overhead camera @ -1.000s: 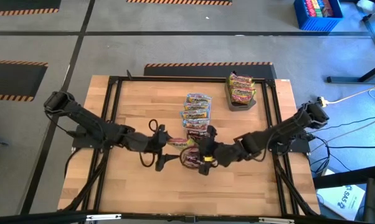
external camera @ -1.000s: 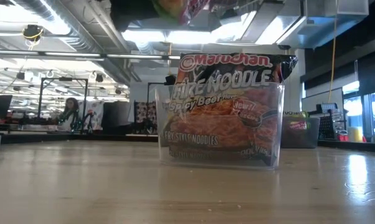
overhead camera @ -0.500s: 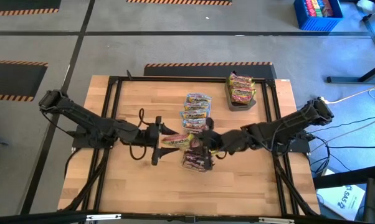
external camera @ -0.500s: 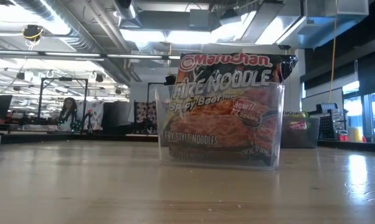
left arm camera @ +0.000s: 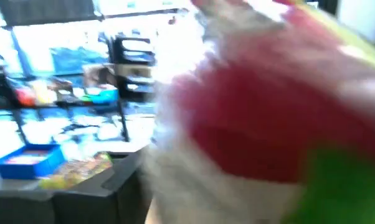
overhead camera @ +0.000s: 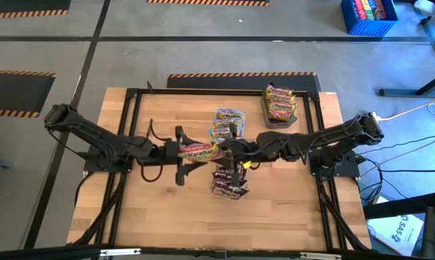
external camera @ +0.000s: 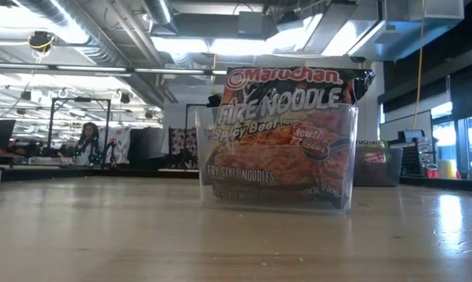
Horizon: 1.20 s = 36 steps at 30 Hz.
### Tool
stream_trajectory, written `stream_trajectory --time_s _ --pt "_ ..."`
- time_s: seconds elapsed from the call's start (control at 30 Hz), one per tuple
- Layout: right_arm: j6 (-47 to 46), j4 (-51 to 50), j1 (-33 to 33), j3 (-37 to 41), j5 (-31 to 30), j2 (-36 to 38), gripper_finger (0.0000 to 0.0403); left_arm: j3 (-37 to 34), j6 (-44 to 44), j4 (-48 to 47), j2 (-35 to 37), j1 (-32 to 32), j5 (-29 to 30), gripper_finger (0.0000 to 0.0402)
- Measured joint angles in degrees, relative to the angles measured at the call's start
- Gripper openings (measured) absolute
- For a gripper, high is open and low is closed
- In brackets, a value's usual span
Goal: Sort Maruchan noodles
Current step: Put the green noodle pack into the black bin
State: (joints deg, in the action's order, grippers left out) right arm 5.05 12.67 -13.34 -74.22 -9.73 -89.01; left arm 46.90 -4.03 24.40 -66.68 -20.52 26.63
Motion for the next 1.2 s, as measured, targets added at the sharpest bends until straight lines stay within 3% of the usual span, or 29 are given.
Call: stream_trajectory --time_s 0.2,0.4,0.57,0.77,0.9,1.2 --pt "0.4 -0.4 0.0 0.0 -0.2 0.0 0.0113 0.1 -3.2 -0.2 0.4 0.0 1.0 0.0207" --pt "0.9 -0.9 0.0 0.1 -0.8 -0.1 0.0157 0.1 -3.4 -2.1 0.4 0.2 0.7 0.0156" --pt "0.9 -3.5 -0.2 0.0 -3.1 1.1 0.0224 0.1 -3.3 -4.6 0.4 0.3 1.6 0.0152" --pt "-0.1 -18.9 -0.1 0.0 -5.6 3.6 0.0279 0.1 -0.1 -14.6 0.4 0.3 7.4 0.0152" --pt "-2.3 -25.9 -0.1 0.1 -8.9 4.3 0.0291 0.1 2.0 -20.4 0.4 0.4 8.6 0.0152" --pt "-3.7 -28.5 -0.1 0.0 -10.2 4.3 0.0291 0.1 7.4 -29.7 0.3 1.9 8.2 0.0152"
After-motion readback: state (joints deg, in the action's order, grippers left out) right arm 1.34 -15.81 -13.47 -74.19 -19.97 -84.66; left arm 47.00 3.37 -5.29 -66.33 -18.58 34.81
